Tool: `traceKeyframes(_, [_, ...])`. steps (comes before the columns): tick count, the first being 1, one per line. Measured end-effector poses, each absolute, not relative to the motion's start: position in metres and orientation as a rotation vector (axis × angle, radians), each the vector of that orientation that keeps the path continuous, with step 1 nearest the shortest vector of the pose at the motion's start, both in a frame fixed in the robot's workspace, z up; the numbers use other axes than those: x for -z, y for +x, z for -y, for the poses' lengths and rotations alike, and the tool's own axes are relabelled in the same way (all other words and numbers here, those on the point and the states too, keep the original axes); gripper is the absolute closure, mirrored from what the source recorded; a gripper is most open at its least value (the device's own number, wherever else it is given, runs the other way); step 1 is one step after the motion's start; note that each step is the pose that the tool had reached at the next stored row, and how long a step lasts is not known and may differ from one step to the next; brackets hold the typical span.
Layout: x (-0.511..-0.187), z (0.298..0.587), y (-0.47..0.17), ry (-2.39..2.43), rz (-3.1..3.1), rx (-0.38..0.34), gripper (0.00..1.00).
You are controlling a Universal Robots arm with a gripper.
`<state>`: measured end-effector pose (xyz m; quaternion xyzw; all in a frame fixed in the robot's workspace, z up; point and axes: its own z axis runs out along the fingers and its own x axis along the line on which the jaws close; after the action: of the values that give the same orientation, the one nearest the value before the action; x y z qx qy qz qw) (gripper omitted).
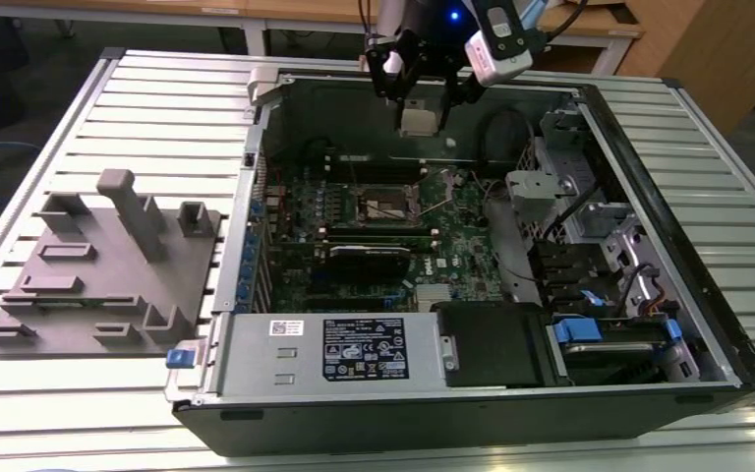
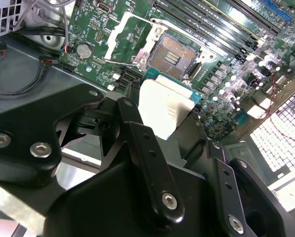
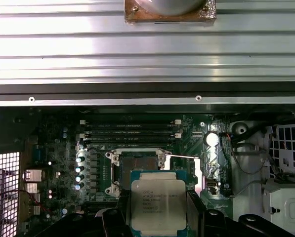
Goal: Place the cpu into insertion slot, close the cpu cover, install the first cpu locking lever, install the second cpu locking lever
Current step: 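Place the cpu into insertion slot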
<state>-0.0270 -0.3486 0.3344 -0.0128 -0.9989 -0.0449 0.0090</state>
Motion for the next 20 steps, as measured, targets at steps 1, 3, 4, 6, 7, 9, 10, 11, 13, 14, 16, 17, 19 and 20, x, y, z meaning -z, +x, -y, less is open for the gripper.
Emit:
traceKeyframes(1, [-0.3344,0.3487,-0.027,-0.04,3.12,0.14,0.46])
traceKeyframes(3, [-0.3344,0.3487,-0.027,-0.04,3.12,0.14,0.46])
traceKeyframes(4, [-0.3344,0.3486,-0.027,-0.04,3.12,0.14,0.46])
traceKeyframes(6, [-0.3342,0.3486,-0.027,-0.04,3.12,0.14,0.46])
traceKeyframes(7, [-0.3331,0.3486,-0.027,-0.04,3.12,0.14,0.46])
traceKeyframes(9, [-0.3327,0.3486,-0.027,-0.04,3.12,0.14,0.46])
traceKeyframes(10, [-0.3326,0.3487,-0.027,-0.04,3.12,0.14,0.46])
traceKeyframes(11, [-0.3324,0.3486,-0.027,-0.04,3.12,0.14,0.46])
traceKeyframes(13, [-0.3314,0.3486,-0.027,-0.04,3.12,0.14,0.46])
traceKeyframes(14, [-0.3299,0.3486,-0.027,-0.04,3.12,0.14,0.46])
traceKeyframes(16, [-0.3297,0.3486,-0.027,-0.04,3.12,0.14,0.46])
traceKeyframes(17, [-0.3296,0.3486,-0.027,-0.04,3.12,0.14,0.46])
traceKeyframes(19, [-0.3296,0.3487,-0.027,-0.04,3.12,0.14,0.46])
traceKeyframes(20, [-0.3296,0.3487,-0.027,-0.04,3.12,0.14,0.46])
